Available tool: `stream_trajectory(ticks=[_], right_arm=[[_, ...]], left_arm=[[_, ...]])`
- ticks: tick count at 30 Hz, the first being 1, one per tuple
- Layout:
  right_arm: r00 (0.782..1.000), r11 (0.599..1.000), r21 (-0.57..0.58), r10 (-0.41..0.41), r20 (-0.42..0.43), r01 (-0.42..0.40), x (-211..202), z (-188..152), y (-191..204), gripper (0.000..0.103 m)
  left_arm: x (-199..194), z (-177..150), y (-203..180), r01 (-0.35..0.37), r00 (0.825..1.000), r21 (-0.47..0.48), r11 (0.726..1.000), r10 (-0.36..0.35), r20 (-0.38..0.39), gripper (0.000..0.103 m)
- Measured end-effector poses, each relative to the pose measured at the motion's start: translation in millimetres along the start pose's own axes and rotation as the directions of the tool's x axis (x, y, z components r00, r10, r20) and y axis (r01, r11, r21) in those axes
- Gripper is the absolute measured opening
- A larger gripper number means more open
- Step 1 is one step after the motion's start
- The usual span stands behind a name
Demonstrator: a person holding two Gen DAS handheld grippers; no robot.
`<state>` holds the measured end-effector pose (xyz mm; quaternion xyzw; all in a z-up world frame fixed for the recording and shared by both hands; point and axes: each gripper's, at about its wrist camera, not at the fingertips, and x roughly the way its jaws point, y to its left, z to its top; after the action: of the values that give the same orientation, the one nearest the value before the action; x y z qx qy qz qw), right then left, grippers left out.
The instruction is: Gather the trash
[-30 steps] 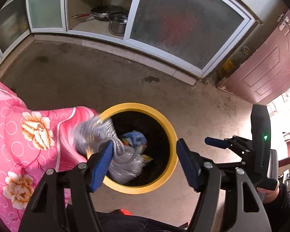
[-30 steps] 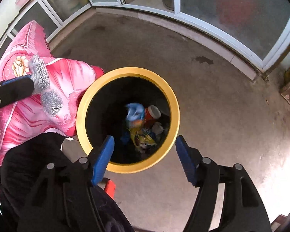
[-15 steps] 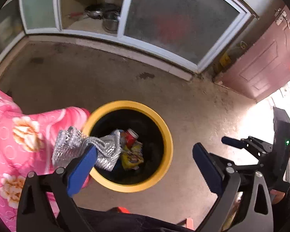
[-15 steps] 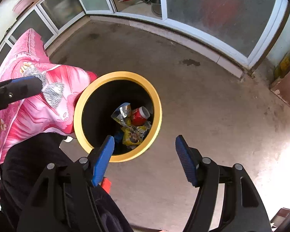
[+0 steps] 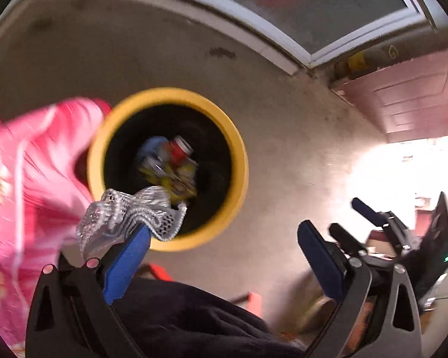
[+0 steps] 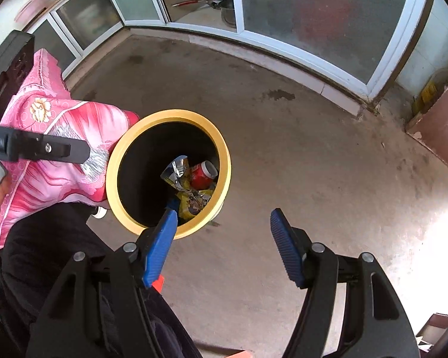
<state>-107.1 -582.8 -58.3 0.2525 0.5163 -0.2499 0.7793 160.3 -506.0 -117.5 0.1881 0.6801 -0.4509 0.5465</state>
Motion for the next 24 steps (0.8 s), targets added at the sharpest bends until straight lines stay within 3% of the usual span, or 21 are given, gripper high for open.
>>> stream_trajectory(ticks=[4,8,12,16,18,19,20,22,24], right_arm=[[1.0,1.0,0.004,-0.002,-0.001,0.002,0,-1,-3,0.062],[1.0,1.0,0.012,0.004,-0.005,-0.004,1,-4,-5,0.062],[1.0,1.0,0.001,0.012,-0.009,-0.012,3,-4,0,0.062],[1.0,1.0,-0.01,0.014,-0.014,-0.014,5,-3,2,0.062],[1.0,1.0,-0.009,0.015,-0.015,-0.015,5,-3,3,0.062],[1.0,1.0,-0.01,0.011,-0.016,-0.011,5,-4,2,0.062],[1.0,1.0,-0.011,0.009,-0.017,-0.009,5,-4,2,0.062],[1.0,1.0,-0.01,0.002,-0.025,-0.002,6,-6,1,0.062],[1.0,1.0,-0.007,0.0,-0.029,0.0,7,-8,1,0.062]], left_arm=[[6,-3,13,0.155,0.986,-0.097,0.983,-0.16,-0.045,0.095],[14,-10,31,0.295,0.945,-0.24,0.925,-0.32,-0.071,0.095],[13,-13,33,0.258,0.96,-0.286,0.923,-0.279,-0.036,0.095],[6,-9,29,0.255,0.963,-0.246,0.935,-0.268,-0.019,0.095],[0,-6,21,0.173,0.984,-0.164,0.971,-0.178,-0.016,0.095],[-1,-5,15,0.106,0.994,-0.11,0.988,-0.109,-0.015,0.095],[-4,-5,4,-0.009,1.0,-0.029,1.0,0.009,-0.001,0.095],[-4,0,-5,-0.081,0.997,0.048,0.996,0.081,-0.004,0.095],[-8,5,-21,-0.097,0.995,0.149,0.984,0.097,0.01,0.095]])
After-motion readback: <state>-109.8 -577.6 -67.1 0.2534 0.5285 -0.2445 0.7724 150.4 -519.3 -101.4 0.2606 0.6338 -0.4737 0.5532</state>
